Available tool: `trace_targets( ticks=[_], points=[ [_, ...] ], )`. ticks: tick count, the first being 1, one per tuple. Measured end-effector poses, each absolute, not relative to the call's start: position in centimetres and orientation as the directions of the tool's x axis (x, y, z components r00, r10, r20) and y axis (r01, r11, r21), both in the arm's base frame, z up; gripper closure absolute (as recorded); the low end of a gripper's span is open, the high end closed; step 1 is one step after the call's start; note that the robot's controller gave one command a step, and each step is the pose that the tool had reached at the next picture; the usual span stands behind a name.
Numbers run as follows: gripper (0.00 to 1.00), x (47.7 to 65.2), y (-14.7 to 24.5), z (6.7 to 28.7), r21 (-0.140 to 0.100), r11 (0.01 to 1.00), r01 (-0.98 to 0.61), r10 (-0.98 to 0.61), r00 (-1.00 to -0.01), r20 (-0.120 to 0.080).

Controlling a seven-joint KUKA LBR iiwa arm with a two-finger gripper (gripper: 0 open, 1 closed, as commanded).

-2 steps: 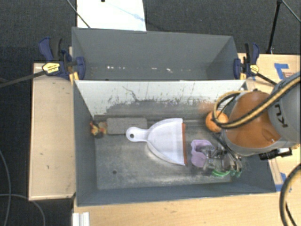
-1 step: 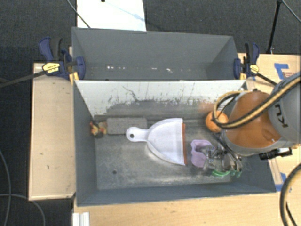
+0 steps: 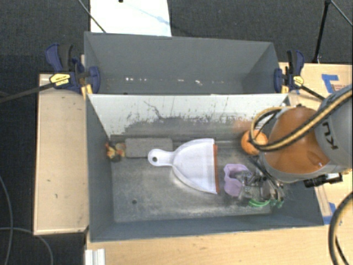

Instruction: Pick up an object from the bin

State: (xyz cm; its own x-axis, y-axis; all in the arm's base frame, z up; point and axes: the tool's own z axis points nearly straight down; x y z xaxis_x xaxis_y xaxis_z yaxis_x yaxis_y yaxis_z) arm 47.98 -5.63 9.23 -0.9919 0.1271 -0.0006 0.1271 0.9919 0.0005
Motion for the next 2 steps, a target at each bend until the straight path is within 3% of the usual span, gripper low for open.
trace_targets(
  ticks=[2],
  points=[
    [1.00, 47.98, -5.63, 9.23, 0.000, 0.992, 0.126, 0.126, -0.992, -0.001]
  ],
)
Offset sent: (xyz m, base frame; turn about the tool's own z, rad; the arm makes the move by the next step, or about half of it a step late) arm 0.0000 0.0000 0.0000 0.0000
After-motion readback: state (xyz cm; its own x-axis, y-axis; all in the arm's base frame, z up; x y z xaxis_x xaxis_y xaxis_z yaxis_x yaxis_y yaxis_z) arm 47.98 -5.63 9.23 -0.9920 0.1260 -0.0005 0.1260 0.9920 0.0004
